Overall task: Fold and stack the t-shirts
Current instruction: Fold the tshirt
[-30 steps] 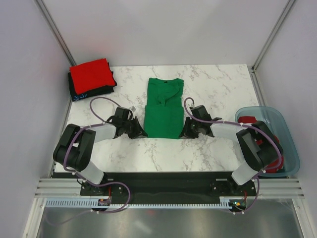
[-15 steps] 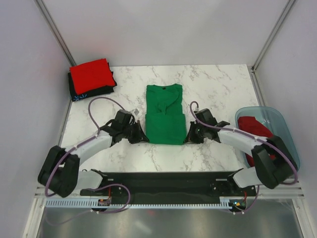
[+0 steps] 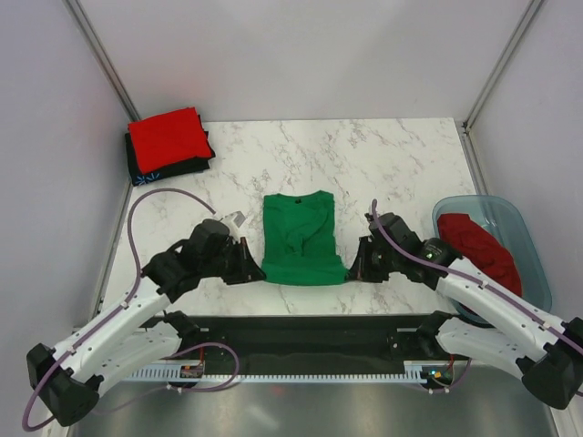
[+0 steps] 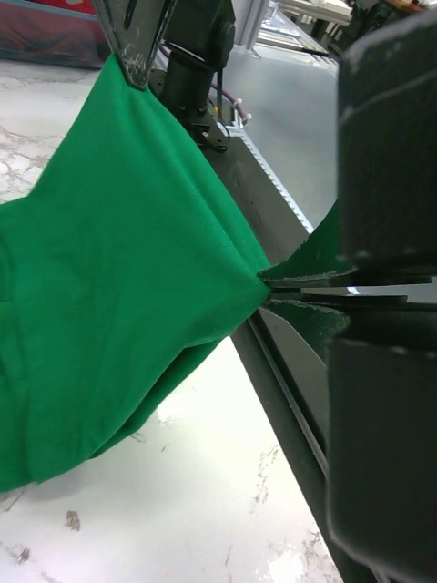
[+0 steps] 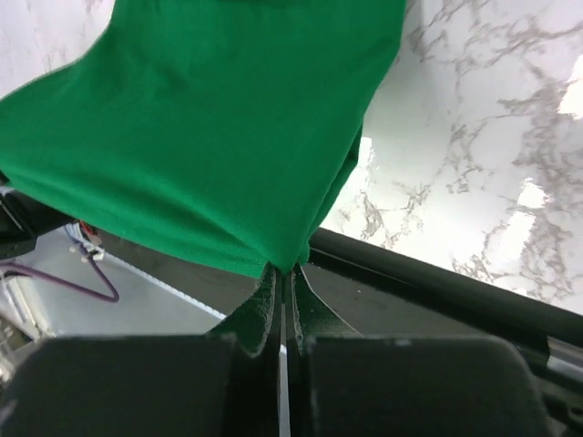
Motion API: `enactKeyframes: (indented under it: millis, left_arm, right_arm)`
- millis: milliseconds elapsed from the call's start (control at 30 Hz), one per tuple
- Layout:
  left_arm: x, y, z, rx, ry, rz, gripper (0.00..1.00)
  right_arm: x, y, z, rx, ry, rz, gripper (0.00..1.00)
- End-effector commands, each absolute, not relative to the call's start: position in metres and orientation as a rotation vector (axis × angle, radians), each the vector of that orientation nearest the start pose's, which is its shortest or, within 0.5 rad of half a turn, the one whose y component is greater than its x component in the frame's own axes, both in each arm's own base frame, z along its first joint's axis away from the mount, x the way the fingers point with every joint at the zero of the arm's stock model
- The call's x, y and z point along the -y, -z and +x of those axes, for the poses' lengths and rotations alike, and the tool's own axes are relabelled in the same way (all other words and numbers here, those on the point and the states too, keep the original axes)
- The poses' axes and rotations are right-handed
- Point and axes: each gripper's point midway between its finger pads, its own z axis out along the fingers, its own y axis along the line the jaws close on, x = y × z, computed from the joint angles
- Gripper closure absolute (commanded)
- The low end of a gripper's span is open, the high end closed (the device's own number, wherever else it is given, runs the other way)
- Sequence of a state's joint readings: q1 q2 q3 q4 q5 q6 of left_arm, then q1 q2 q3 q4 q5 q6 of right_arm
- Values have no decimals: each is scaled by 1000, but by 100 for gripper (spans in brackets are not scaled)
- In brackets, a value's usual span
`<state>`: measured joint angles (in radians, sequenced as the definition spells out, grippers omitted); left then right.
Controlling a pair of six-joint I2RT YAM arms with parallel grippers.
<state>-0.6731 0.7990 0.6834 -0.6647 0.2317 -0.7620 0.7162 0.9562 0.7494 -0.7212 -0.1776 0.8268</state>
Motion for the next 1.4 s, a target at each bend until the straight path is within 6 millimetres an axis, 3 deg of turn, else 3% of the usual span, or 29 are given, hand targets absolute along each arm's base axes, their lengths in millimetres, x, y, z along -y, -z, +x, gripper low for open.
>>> enactKeyframes:
  millis: [0, 100, 133, 167, 233, 367, 733, 1000, 1033, 1067, 1133, 1200, 1233, 1267, 1333, 1367]
  left_arm:
    - [187, -161, 150, -2529, 811, -60, 98]
    - [185, -168, 167, -2518, 713, -21, 98]
    - [184, -169, 171, -2523, 686, -12, 98]
    - [184, -179, 179, -2496, 670, 6, 98]
    - [185, -181, 190, -2501, 640, 10, 98]
    - [185, -197, 218, -2479, 621, -6, 98]
    - [182, -185, 284, -2550, 632, -68, 98]
    - [179, -175, 328, -2592, 637, -126, 98]
    - [179, -166, 333, -2619, 637, -137, 98]
    - [179, -169, 341, -2613, 646, -148, 98]
    - [182, -172, 352, -2608, 680, -135, 98]
    - [180, -156, 366, -2647, 675, -161, 98]
    - [181, -160, 375, -2635, 687, -158, 98]
    - [180, -144, 384, -2672, 688, -181, 98]
    - [178, -142, 401, -2673, 684, -199, 98]
    - [174, -136, 408, -2683, 678, -221, 98]
  right_arm:
    - [-184, -150, 161, -2651, -590, 127, 100]
    - [-180, -156, 179, -2641, -464, 78, 100]
    - [-182, -169, 191, -2599, -447, 77, 100]
    - [-183, -165, 197, -2613, -407, 72, 100]
    - [-185, -174, 211, -2584, -378, 57, 100]
    - [-185, -173, 239, -2588, -317, 57, 100]
    - [-186, -179, 311, -2580, -269, 11, 100]
    - [-192, -161, 354, -2624, -240, -28, 100]
    - [-194, -165, 362, -2612, -250, -29, 100]
    - [-194, -156, 369, -2632, -243, -29, 100]
    - [-197, -157, 382, -2626, -248, -37, 100]
    - [-195, -142, 394, -2654, -234, -27, 100]
    - [-198, -146, 404, -2639, -243, -27, 100]
    - [-197, -133, 412, -2663, -228, -17, 100]
    - [-199, -137, 434, -2640, -234, 2, 100]
    - [-199, -118, 443, -2674, -225, 19, 100]
